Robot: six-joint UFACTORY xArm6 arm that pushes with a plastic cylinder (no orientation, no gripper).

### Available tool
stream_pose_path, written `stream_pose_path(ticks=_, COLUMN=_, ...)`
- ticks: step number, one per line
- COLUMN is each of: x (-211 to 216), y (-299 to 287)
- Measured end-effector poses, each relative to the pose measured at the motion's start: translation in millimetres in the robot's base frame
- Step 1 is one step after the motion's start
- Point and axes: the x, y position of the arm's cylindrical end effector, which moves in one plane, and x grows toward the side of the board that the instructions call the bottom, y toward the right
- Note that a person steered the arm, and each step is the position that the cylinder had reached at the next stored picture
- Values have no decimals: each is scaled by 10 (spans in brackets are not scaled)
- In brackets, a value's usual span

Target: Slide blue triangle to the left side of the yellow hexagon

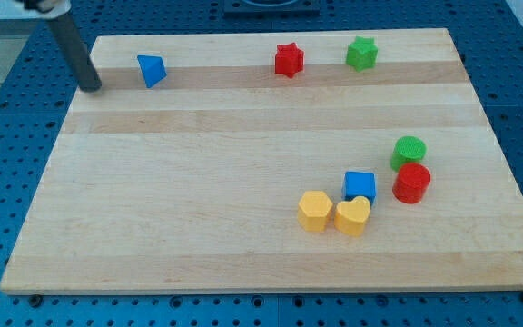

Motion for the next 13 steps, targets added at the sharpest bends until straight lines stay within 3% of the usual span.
stream_pose_path(ticks=3, x=-368, y=1896)
stream_pose_path(ticks=5, x=-169, y=1447)
stream_pose_path(ticks=7, x=-39, y=2021)
stream_pose_path(ticks=8, x=-337, y=1422)
stream_pose_path(ticks=9, x=92, y=1349)
stream_pose_path(ticks=10, x=231, y=1799)
stream_pose_path(ticks=12, x=760, y=1287)
stream_pose_path(ticks=13, x=725, y=2055)
